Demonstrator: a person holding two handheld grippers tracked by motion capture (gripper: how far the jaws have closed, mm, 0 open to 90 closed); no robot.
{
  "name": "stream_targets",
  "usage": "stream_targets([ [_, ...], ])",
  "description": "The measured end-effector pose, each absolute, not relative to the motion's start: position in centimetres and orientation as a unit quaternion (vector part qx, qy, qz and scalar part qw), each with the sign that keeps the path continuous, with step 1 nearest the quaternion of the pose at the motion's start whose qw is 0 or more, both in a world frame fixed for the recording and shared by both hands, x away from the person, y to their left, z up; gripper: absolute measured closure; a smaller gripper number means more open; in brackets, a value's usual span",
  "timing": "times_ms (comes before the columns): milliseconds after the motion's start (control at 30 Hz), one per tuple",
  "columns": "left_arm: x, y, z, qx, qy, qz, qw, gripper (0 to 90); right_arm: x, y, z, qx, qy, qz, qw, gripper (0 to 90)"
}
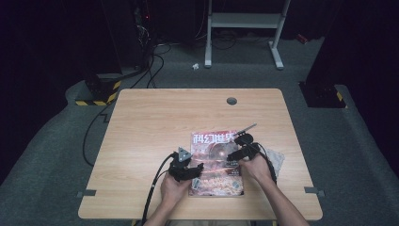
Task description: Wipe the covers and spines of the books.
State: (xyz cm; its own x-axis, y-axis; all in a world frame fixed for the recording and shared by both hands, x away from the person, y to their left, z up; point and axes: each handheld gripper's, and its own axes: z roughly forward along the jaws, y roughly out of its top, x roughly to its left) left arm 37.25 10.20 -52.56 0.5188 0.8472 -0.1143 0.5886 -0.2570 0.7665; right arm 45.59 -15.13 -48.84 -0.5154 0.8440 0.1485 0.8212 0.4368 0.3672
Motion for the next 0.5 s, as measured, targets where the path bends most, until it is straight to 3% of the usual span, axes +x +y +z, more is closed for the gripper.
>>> stream_targets([
  [300,37.25,10.12,-52.56,0.775,0.464,0.165,0.396,37.4,45.53,-15.59,-48.47,0.49,0.846,0.211,0.017,54.5],
  [500,37.26,10.1,-52.57,0.775,0.464,0.166,0.395,37.4,45.2,-15.66,-48.13,0.486,0.842,0.232,0.003,54.9],
])
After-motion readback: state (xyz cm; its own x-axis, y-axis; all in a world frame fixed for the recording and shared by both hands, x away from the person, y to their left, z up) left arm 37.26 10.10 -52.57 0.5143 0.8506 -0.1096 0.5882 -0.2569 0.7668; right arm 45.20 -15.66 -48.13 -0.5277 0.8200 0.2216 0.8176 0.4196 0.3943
